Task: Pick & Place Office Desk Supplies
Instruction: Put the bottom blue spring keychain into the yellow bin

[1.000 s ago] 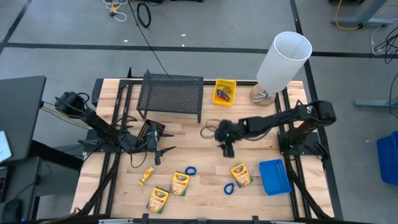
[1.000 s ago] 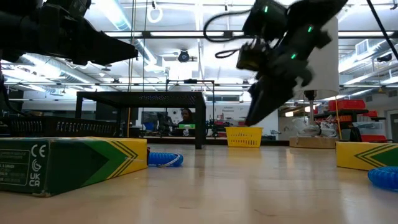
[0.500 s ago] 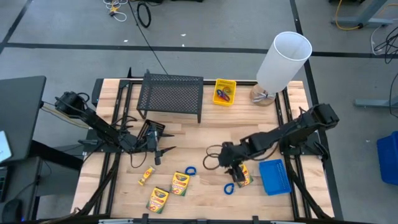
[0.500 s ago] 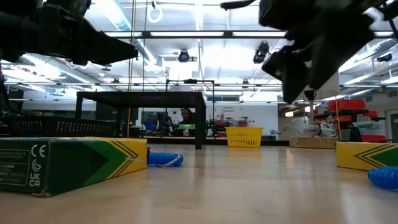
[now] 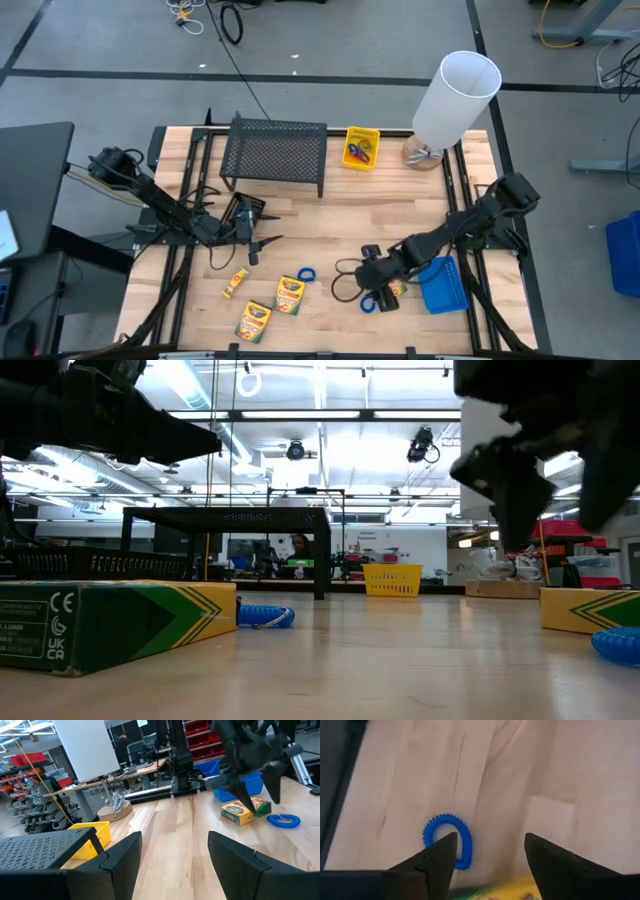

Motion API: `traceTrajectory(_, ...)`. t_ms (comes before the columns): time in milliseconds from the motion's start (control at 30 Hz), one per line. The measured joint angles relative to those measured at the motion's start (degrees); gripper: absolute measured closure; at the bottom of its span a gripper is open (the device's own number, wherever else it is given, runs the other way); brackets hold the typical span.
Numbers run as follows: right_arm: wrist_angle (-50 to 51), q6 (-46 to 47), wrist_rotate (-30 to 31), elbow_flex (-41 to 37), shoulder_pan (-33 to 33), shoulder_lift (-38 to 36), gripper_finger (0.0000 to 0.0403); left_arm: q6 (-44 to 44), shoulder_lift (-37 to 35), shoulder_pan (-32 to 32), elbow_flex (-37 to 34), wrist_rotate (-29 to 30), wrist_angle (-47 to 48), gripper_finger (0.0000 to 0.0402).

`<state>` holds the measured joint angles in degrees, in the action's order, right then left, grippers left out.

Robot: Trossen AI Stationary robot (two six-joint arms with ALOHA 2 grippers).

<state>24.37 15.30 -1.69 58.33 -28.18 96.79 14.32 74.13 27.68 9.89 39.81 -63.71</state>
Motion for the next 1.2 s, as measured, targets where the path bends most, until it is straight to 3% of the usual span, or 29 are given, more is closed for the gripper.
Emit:
traceTrajectory(400,-1.71,0.53,0.13,0.24,-3.09,7.51,0.0161,-1.28,0.0,0.07,0.0,0.18,0.68,0.0168)
traceTrajectory(600,-1.8,0.3,5.25,0.54,-4.93,9.74,0.0174,-1.3,0.0,0.04,0.0,0.18,0.86,0.0168)
traceTrajectory(967,-1.11,-1.85,14.76,0.43,-5.23,9.83,0.0263,-1.29,0.0,0.04,0.0,0.18,0.96,0.0168)
traceTrajectory(1200,-0.82,-2.73,18.19,0.35,-3.08,9.93,0.0361,-1.28,0.01,0.02,0.0,0.18,0.97,0.0168)
